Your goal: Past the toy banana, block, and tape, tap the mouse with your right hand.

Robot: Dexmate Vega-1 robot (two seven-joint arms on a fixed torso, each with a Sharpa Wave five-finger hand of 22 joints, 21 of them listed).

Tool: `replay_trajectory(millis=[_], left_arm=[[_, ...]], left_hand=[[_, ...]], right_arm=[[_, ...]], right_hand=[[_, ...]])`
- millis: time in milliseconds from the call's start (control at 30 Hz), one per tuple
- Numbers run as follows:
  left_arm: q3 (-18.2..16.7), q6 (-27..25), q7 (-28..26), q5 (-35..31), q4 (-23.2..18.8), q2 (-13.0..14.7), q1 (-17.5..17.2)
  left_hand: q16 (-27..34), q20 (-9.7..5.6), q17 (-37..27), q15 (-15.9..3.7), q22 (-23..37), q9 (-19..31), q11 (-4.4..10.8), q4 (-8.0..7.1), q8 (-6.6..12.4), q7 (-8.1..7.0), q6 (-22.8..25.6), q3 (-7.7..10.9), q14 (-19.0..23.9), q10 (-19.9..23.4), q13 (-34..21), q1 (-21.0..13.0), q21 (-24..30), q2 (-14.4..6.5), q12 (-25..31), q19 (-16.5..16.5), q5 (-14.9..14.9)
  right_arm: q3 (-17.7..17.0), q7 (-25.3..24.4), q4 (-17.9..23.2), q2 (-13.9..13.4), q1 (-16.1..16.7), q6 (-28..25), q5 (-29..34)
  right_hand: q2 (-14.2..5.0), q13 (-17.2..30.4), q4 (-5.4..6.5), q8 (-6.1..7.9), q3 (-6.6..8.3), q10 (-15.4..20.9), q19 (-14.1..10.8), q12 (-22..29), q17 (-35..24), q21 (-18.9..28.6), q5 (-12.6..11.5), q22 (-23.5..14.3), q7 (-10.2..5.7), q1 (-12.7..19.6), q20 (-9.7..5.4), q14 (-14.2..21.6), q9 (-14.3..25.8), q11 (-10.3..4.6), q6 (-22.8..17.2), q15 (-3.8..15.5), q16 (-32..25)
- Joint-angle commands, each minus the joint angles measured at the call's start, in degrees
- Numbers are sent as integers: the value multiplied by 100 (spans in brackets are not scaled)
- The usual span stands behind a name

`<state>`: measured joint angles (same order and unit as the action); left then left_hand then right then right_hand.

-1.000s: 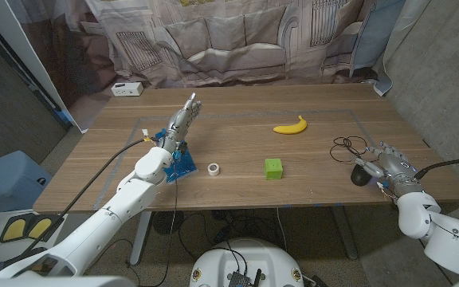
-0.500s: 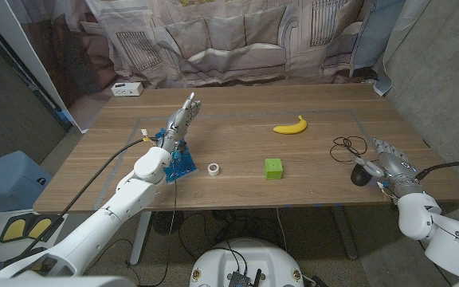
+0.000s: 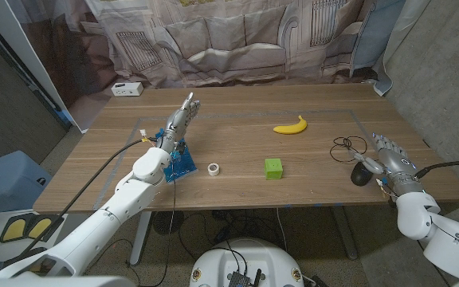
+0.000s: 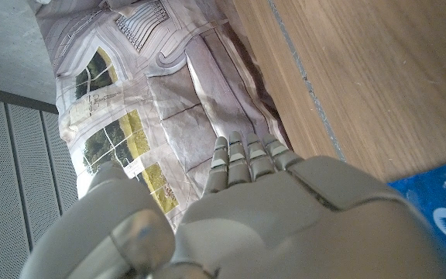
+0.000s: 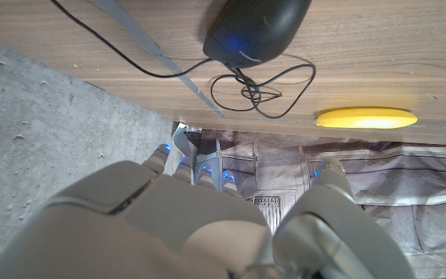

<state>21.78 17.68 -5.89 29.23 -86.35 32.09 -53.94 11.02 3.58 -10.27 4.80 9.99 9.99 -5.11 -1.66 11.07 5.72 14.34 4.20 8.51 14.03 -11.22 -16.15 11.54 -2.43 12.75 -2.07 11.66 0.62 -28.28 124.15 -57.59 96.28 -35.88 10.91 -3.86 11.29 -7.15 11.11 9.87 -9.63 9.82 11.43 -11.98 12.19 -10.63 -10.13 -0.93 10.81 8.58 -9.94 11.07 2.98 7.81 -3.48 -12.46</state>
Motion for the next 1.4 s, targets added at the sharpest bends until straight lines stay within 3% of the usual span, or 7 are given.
replay_trajectory(millis=[33,267,433,467,767,1067,1400], left_arm=[[-4,55,57,13,68,-12,40],[13,61,115,38,153,-35,92],[28,31,152,52,185,-29,118],[28,37,156,52,189,-29,120],[-4,67,127,42,144,-4,97],[-3,102,163,58,146,-7,87],[26,88,219,45,114,22,83]], left_hand=[[-12,13,-10,-4,29,32,0,30,-6,19,41,21,29,61,-18,-16,-2,-42,-22,-26,-20],[-13,8,-10,-5,29,32,-7,33,-7,16,43,20,29,64,-18,-17,-2,-45,-22,-29,-21],[-13,6,-10,-2,28,32,-5,36,-10,11,40,19,29,67,-18,-17,-4,-47,-22,-29,-21],[-14,4,-10,-4,28,32,-4,36,-8,11,45,19,29,66,-18,-17,-3,-48,-22,-31,-21],[-13,1,-10,-6,28,32,-10,40,-12,10,40,17,31,65,-18,-16,-4,-50,-24,-35,-21],[-12,-2,-10,-6,28,32,-4,45,-11,10,47,15,37,63,-19,-16,-5,-53,-27,-38,-22],[-14,0,-10,-8,28,32,2,49,-11,13,52,14,35,71,-19,-15,-6,-57,-25,-39,-22]], right_arm=[[-68,-43,67,151,-6,105,190],[-53,-108,25,262,-87,306,294],[-37,-344,-169,466,-178,837,324],[-60,-366,-217,504,-183,995,293],[-111,-424,-511,772,-330,1865,151],[-86,-424,-833,1081,-547,2745,-116],[-93,-181,-984,1244,-724,3303,-453]], right_hand=[[28,9,-24,73,17,-155,353,71,-8,64,17,-17,23,17,-59,-757,5,-5,-136,6,-28],[31,6,-30,89,21,-109,234,81,-3,89,16,-15,32,25,-196,-691,2,-13,-214,25,-41],[42,-8,-68,115,49,133,-275,129,23,182,6,8,71,91,-877,-419,-6,-23,-422,164,-86],[49,-12,-79,117,55,224,-414,149,30,206,3,14,78,112,-921,-315,-8,-26,-463,193,-108],[66,-23,-115,89,78,399,-801,168,50,265,-10,28,119,193,-1018,-66,-12,28,-489,230,-146],[101,-32,-153,106,103,629,-1226,192,68,311,-19,41,306,301,-1109,175,-21,24,-625,257,-165],[142,-39,-165,139,103,783,-1436,204,79,314,-24,48,316,355,-1107,338,-28,28,-795,245,-176]])
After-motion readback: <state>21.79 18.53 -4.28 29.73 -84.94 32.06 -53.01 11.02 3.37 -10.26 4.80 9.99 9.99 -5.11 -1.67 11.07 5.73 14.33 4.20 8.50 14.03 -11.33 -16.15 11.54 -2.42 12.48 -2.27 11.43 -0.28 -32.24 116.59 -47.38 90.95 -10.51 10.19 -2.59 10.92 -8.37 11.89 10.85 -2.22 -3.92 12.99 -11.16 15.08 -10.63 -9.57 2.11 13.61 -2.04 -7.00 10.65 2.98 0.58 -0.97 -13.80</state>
